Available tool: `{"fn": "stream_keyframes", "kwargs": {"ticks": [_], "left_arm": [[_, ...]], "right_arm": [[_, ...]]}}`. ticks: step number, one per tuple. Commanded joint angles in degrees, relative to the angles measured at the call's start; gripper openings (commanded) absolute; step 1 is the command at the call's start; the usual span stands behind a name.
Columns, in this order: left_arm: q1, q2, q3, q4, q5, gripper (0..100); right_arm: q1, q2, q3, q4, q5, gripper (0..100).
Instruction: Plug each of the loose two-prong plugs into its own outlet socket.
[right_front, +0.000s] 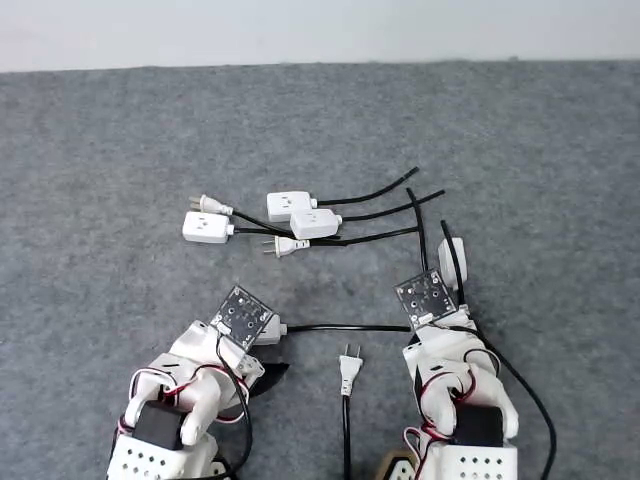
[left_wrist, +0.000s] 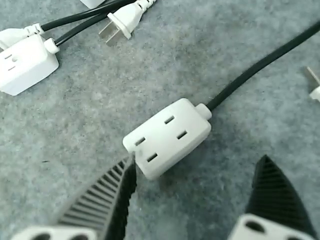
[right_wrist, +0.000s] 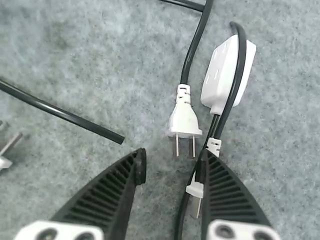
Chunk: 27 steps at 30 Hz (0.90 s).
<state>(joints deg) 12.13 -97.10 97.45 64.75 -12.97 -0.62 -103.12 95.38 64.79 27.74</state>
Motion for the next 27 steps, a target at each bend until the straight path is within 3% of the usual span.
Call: {"fn": "stream_keyframes", "kwargs": {"ticks": [1,9,20,23,27], "left_arm": [[0.6,-0.6,-0.7,0.3,0.3,35],[-1.9,-0.6,-0.6,-4.2,0.2,35],[-20.0,-0.2,-9.5,-6.6,-1.0,35],[-20.5,-0.2,-13.3,-3.3,-5.4,35],[-18.9,-0.1,-20.2,0.8,-5.5,35]], "right_arm": [[-0.6,-0.8,1.1,0.0,-0.5,17.3],[-0.6,-0.8,1.1,0.0,-0.5,17.3],[-0.6,-0.8,1.1,0.0,-0.5,17.4],[-0.6,-0.8,1.1,0.1,-0.5,17.4],[-0.6,-0.8,1.1,0.1,-0.5,17.5]]}}
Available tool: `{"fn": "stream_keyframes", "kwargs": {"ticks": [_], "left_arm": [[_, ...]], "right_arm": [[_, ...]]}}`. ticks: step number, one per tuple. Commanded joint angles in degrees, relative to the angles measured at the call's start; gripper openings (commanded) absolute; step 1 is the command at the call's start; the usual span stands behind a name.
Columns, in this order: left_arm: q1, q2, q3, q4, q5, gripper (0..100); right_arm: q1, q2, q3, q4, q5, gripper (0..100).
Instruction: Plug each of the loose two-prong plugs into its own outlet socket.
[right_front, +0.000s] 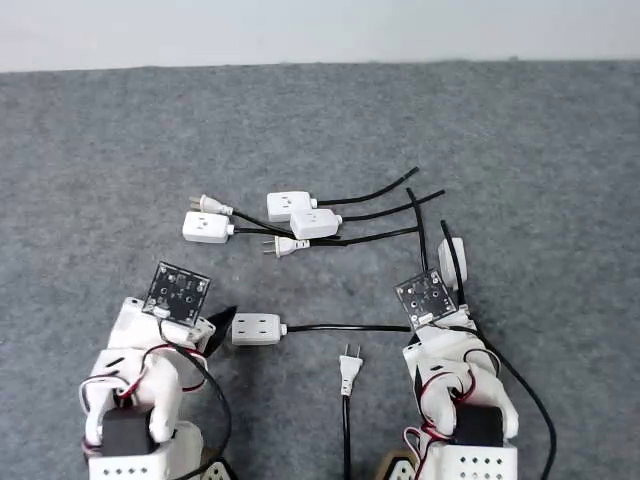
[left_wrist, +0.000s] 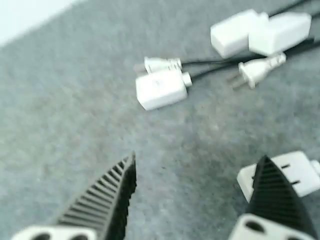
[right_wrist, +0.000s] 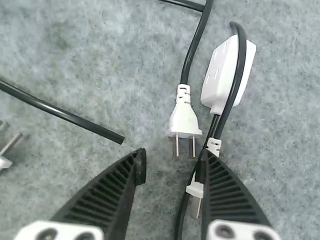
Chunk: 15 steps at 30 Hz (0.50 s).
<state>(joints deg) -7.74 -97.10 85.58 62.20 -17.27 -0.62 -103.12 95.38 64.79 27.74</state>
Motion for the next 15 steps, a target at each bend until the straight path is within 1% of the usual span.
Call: {"fn": "stream_keyframes", "kwargs": {"ticks": [1,3,6,9,15], "left_arm": [[1.5,0.0,-9.8,4.3,-1.1,35],[2.5,0.4,-12.3,5.4,-1.0,35],[2.4,5.4,-15.2,4.1,-0.1,35],[2.5,15.7,-19.6,1.4,2.2,35],[2.6,41.8,-30.6,-3.3,9.0,35]], "right_arm": [[-0.6,-0.8,1.0,0.1,-0.5,17.5],[-0.6,-0.8,1.0,0.2,-0.5,17.5],[-0.6,-0.8,1.0,0.2,-0.5,17.5],[-0.6,-0.8,1.0,0.3,-0.5,17.5],[-0.6,-0.8,1.0,0.2,-0.5,17.5]]}}
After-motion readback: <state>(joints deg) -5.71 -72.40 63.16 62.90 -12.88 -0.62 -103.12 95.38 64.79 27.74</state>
